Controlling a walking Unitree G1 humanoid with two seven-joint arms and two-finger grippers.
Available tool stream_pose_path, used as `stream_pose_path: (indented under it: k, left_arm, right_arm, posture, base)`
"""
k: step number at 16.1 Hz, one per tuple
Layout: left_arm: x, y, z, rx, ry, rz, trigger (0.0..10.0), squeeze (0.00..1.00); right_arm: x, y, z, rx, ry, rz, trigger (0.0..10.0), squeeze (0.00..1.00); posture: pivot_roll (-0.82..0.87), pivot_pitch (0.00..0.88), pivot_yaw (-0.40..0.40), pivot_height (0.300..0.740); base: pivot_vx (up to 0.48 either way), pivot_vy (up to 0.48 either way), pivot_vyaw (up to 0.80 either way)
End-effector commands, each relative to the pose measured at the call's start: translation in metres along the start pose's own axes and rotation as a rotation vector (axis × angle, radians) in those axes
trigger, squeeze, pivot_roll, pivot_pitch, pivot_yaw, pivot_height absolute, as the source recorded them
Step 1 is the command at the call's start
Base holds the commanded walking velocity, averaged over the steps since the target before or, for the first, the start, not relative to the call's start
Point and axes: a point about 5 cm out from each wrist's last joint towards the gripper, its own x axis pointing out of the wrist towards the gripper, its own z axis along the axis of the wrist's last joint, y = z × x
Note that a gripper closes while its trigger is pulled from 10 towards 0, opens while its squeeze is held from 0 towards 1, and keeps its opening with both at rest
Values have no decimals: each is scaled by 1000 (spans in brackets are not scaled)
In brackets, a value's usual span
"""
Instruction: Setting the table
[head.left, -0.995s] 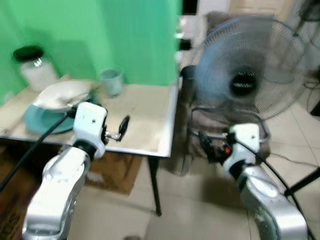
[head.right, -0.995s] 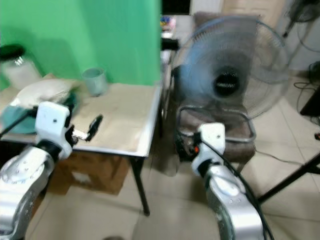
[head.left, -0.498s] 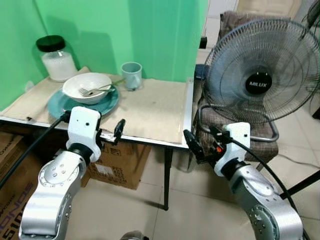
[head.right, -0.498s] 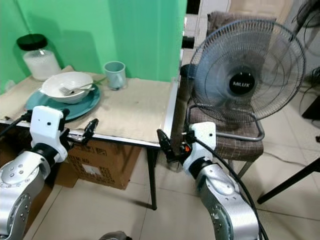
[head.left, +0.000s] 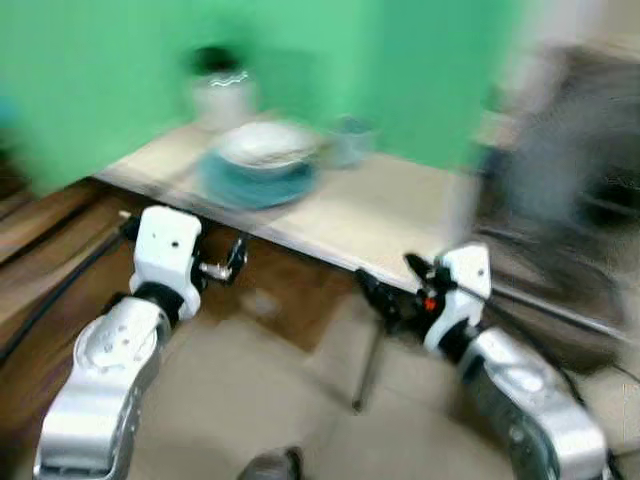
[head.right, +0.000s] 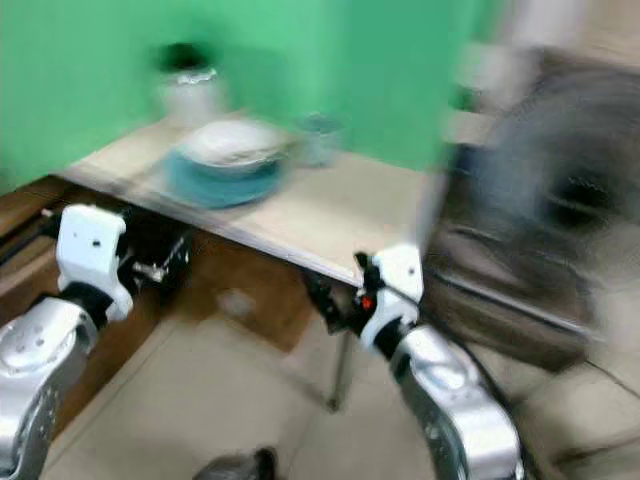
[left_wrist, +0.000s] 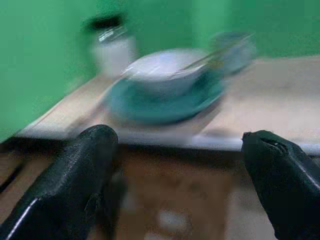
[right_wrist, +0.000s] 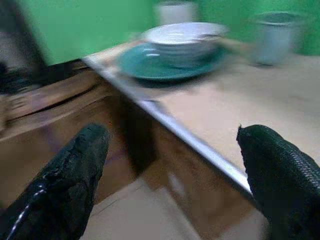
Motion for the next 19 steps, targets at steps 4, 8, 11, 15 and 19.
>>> stream_pose_path:
  k: [4, 8, 11, 15, 19]
  left_arm:
    - [-1, -4, 3, 14, -8, -23, 10000, 412]
    - [-2, -4, 3, 18, -8, -27, 10000, 412]
    - [0, -4, 2, 34, -11, -74, 10000, 416]
    - [3, -4, 5, 37, -21, -93, 10000, 416]
    - [4, -6, 7, 63, -20, -150, 10000, 412]
  right_arm:
    - [2, 2, -3, 21, 3, 22, 10000, 1000]
    - [4, -3, 2, 22, -28, -31, 10000, 1000]
    - [7, -8, 7, 9, -73, -100, 10000, 0]
    - [6, -12, 11, 26, -107, -160, 10000, 0]
    - [7, -13, 12, 29, -113, -184, 10000, 0]
  posture:
    - [178, 0, 7, 740]
    - [180, 0, 4, 740]
    - [176, 0, 8, 740]
    - [176, 0, 15, 740]
    - [175, 0, 23, 740]
  base:
    - [248, 0, 800]
    - [251, 0, 600]
    - [256, 0, 0]
    - [274, 0, -400]
    - [275, 0, -511]
